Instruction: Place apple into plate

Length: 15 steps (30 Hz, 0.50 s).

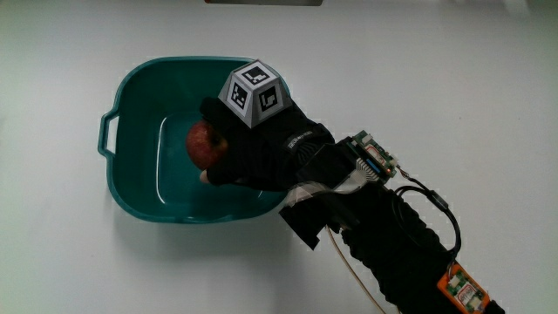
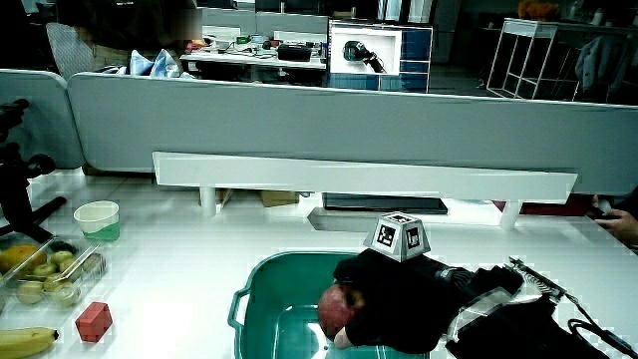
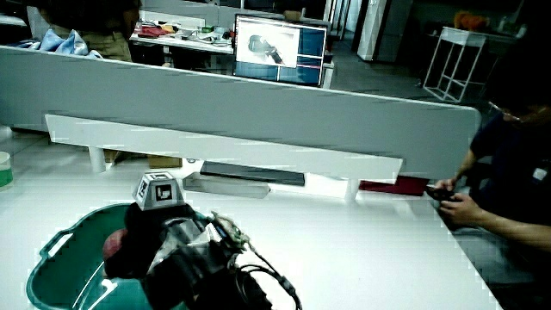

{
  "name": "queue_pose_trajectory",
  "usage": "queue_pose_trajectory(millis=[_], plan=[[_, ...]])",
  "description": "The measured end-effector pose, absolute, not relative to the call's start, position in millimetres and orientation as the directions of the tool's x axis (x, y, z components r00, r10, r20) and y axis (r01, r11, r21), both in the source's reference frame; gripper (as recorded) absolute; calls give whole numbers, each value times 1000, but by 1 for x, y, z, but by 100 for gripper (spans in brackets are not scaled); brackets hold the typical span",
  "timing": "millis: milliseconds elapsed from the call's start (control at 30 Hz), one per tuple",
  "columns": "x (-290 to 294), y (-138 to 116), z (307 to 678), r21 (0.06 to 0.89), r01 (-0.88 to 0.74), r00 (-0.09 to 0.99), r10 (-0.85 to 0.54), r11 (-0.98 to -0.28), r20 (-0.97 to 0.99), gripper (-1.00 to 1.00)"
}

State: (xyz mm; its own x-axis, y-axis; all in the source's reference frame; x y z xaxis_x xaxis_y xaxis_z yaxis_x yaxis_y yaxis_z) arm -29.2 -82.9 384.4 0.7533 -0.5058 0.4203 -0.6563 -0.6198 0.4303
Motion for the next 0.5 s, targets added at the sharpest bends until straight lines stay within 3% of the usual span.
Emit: queue_pose_trajectory(millis=[500], plan=[[-30, -92, 447, 565, -567, 824, -410, -600, 391, 0]])
